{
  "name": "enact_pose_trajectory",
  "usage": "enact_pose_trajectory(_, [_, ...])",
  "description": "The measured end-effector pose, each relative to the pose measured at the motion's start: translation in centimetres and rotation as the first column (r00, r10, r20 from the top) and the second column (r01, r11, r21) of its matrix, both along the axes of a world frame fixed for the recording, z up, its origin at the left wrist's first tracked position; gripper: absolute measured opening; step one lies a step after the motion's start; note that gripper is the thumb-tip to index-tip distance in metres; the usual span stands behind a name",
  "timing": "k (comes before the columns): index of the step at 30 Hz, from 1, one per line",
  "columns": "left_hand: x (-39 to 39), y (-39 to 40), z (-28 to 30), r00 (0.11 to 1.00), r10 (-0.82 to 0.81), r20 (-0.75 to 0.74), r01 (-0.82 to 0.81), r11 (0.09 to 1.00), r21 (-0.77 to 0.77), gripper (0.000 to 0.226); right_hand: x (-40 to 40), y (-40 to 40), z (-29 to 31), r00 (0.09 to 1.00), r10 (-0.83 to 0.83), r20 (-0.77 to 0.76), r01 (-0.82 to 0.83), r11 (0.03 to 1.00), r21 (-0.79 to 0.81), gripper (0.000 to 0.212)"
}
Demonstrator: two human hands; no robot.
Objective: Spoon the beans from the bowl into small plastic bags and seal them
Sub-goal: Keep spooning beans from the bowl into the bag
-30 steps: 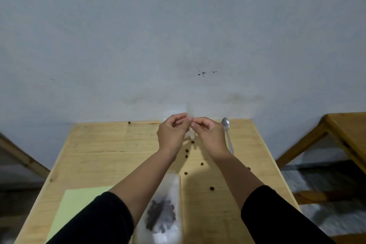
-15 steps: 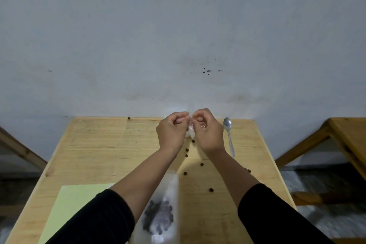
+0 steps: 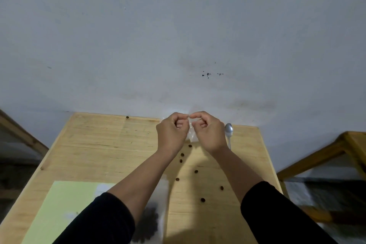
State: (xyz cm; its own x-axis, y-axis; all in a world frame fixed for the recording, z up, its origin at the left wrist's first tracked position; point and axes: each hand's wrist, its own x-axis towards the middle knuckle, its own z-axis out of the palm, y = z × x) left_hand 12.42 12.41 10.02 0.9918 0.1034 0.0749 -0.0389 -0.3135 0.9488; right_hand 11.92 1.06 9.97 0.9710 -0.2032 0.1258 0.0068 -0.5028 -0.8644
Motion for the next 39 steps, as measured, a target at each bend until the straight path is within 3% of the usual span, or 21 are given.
enact_pose_trajectory(6, [1.0,0.6,-0.1,0.989,0.139,0.051,-0.143,0.986,0.082,0.014,0.3,-1.0,-0.1,1.0,-0.016,0.024,0.02,0.984,-0.177,0.031])
enact_pose_trajectory(10, [1.2,1.2,-0.7,0.992,0.065,0.104,-0.079,0.988,0.131,0.012,0.7,-1.1,0.0,0.999,0.036,0.002,-0.035,0.988,-0.153,0.033])
enact_pose_trajectory(13, [0.8,1.4,-1.2,0.99,-0.068,0.124,0.058,0.995,0.08,0.016,0.9,-0.9,0.3,0.996,0.085,0.004,-0.084,0.987,-0.134,0.034])
enact_pose_trajectory(16, [0.5,2.2,-1.8,0.973,-0.211,0.09,0.208,0.977,0.044,0.049,0.7,-1.3,0.2,0.993,0.113,0.017,-0.11,0.984,-0.14,0.034])
enact_pose_trajectory(19, [0.6,2.9,-2.3,0.922,-0.386,0.006,0.376,0.903,0.208,0.108,0.7,-1.4,0.0,0.992,0.127,0.015,-0.124,0.984,-0.131,0.033])
enact_pose_trajectory(22, [1.4,2.9,-2.7,0.864,-0.504,0.003,0.476,0.817,0.325,0.132,0.6,-1.0,0.1,0.98,0.2,0.003,-0.199,0.976,-0.084,0.032])
enact_pose_trajectory(25, [1.8,3.0,-2.8,0.871,-0.49,0.043,0.442,0.818,0.369,0.124,0.4,-1.3,0.3,0.964,0.265,-0.02,-0.265,0.962,-0.068,0.03])
enact_pose_trajectory(28, [1.8,3.0,-3.0,0.892,-0.423,0.159,0.348,0.867,0.357,0.099,0.6,-1.8,0.2,0.97,0.243,-0.011,-0.243,0.968,-0.067,0.03])
enact_pose_trajectory(33, [1.3,3.1,-3.9,0.947,-0.265,0.182,0.204,0.933,0.298,0.088,0.0,-2.9,-1.6,0.994,0.094,0.049,-0.101,0.982,0.162,0.024])
enact_pose_trajectory(36, [1.0,3.8,-5.0,0.978,-0.143,0.149,0.097,0.954,0.284,0.09,-0.5,-5.6,-4.6,0.985,-0.155,-0.07,0.158,0.987,0.033,0.022])
enact_pose_trajectory(39, [0.7,4.1,-5.9,0.992,-0.018,0.128,-0.018,0.962,0.274,0.091,-1.5,-9.0,-8.3,0.912,-0.352,-0.21,0.329,0.934,-0.138,0.022])
